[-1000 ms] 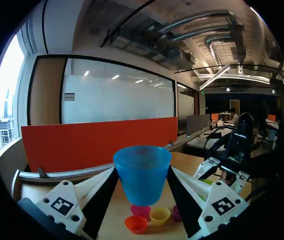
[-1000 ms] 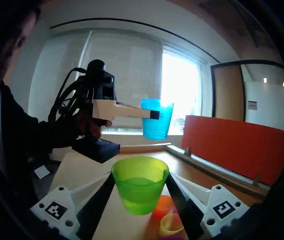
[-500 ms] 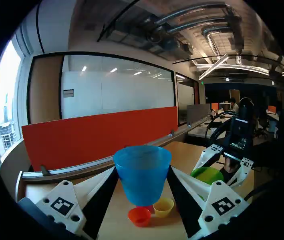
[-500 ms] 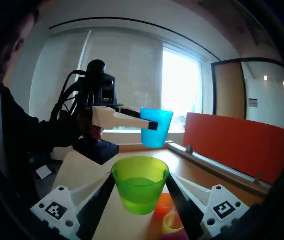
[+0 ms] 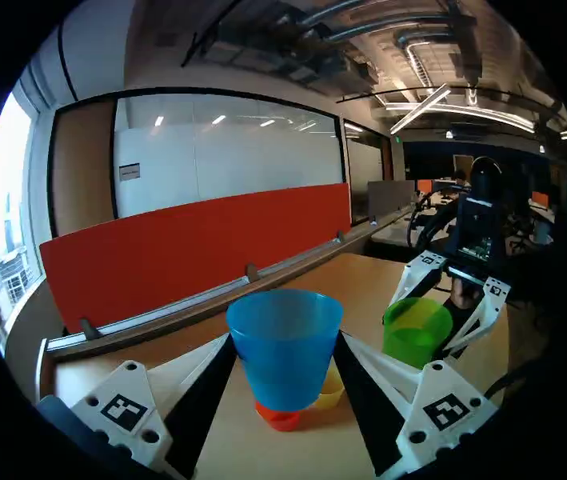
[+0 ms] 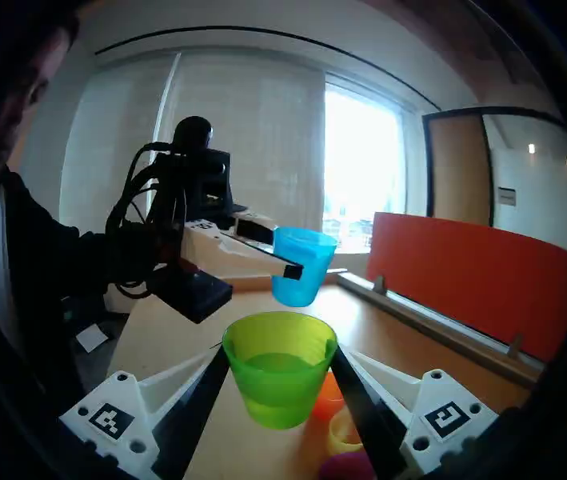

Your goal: Pour water

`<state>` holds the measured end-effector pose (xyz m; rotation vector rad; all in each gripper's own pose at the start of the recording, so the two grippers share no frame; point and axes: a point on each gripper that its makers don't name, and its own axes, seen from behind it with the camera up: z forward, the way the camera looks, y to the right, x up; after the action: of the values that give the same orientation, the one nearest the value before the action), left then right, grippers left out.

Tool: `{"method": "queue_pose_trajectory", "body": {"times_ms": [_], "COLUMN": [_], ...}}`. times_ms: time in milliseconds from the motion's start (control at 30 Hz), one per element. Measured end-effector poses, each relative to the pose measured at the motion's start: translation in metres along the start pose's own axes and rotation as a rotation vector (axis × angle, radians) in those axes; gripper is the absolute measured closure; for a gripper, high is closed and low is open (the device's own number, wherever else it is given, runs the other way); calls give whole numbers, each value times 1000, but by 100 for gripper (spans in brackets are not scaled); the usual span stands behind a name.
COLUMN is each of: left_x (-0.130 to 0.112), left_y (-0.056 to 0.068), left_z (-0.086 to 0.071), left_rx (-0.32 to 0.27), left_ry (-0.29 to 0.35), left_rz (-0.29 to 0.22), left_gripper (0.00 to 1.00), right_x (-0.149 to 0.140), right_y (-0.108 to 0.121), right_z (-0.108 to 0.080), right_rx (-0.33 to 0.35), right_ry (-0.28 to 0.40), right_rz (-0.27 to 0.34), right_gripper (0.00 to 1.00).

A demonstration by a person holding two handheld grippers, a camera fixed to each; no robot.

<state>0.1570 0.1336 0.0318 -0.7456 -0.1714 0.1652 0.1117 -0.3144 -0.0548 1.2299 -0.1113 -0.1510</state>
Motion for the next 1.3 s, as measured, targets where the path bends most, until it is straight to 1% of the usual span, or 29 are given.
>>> {"method": "queue_pose_trajectory", "body": {"times_ms": [467,767,1167,1300], "left_x": [-34,-53,-78,-88], "left_y": [11,22,33,37], "left_z": [2,3,-1,-4], "left_rx": [-23,-43,-71,-81], "left_ry": [-83,-126,-180,-199], "left_rz": [36,65,67,77], "left_gripper": [17,17,16,17], "right_x": [-16,-26,-39,-46], "right_y": [-7,-12,-20,-21], "right_z": [-9,-11,-15,-17], "right_rx": [31,42,52,56], "right_ry": [-56,-81,-105,-116], "right_rz": [13,16,22,31], "right_gripper": [9,10,9,9]}}
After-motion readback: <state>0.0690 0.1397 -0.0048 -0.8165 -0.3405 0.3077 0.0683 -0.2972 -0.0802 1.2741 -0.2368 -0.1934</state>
